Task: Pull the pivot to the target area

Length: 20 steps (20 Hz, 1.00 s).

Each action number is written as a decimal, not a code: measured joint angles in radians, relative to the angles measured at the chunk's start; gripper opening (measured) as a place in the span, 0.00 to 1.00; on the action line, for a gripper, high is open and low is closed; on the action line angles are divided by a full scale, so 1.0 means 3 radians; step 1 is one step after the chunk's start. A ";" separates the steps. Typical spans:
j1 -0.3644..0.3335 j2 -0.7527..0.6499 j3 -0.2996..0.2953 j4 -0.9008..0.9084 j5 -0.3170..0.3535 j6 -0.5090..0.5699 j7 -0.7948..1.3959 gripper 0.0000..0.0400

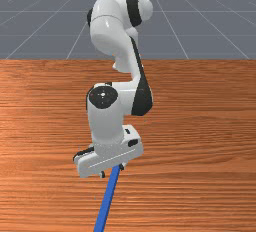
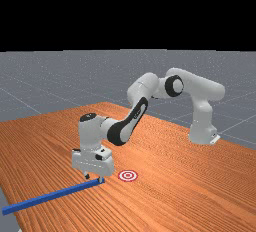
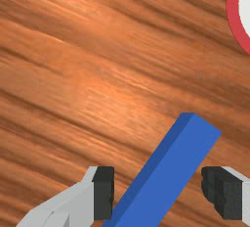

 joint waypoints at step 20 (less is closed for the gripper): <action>0.0227 0.0395 -0.0286 0.0835 0.0258 -0.0237 0.1545 1.00</action>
